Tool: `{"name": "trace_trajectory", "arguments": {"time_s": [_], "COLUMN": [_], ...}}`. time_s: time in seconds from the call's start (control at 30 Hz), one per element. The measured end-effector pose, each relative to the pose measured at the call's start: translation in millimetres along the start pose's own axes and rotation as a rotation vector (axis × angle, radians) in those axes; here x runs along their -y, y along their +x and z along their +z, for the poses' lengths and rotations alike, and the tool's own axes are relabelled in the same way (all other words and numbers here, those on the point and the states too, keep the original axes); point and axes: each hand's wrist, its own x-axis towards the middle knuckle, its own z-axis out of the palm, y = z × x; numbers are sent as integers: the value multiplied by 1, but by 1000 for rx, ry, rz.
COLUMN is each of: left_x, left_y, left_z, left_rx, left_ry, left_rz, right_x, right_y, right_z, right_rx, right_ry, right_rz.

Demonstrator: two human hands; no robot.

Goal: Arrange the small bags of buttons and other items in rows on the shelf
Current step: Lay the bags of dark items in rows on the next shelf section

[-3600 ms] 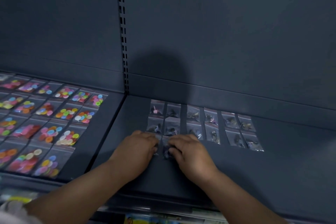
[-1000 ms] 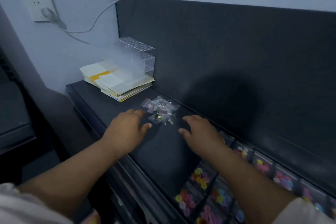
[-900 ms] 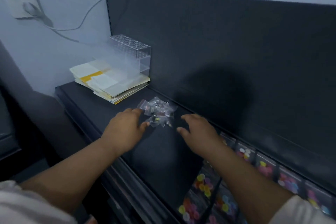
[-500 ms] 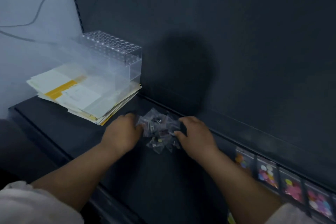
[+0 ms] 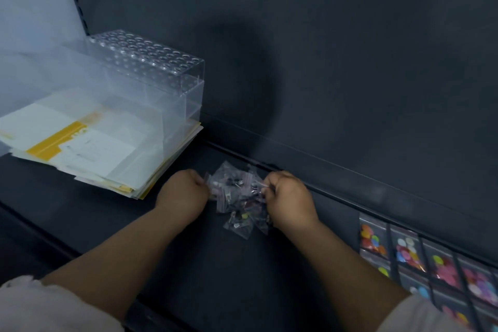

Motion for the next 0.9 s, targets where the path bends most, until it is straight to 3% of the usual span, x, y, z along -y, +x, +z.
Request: {"name": "trace_trajectory", "arguments": {"time_s": [0.13,0.33,0.47,0.7,0.9], "left_x": [-16,-52,-75,-116,-151], "left_y": [-7,-24,-35,-88,-161], "left_z": [-8,-19,-1,36,71], "left_rx": [-102,-179,-45,302,462], "left_ry": [-194,-333,-440,-685,-629], "left_rz": [56,198,232,114,192], "right_x": [4,8,4,-25,-67], "right_y": [-3,-17,-38,-93,-169], "right_z": [-9,-35,-61,-99,-136], "right_rx": [-55,-111,-73,-29,-188], "right_ry": [189,703,953,1287,1273], "right_rz": [55,269,392,583,584]}}
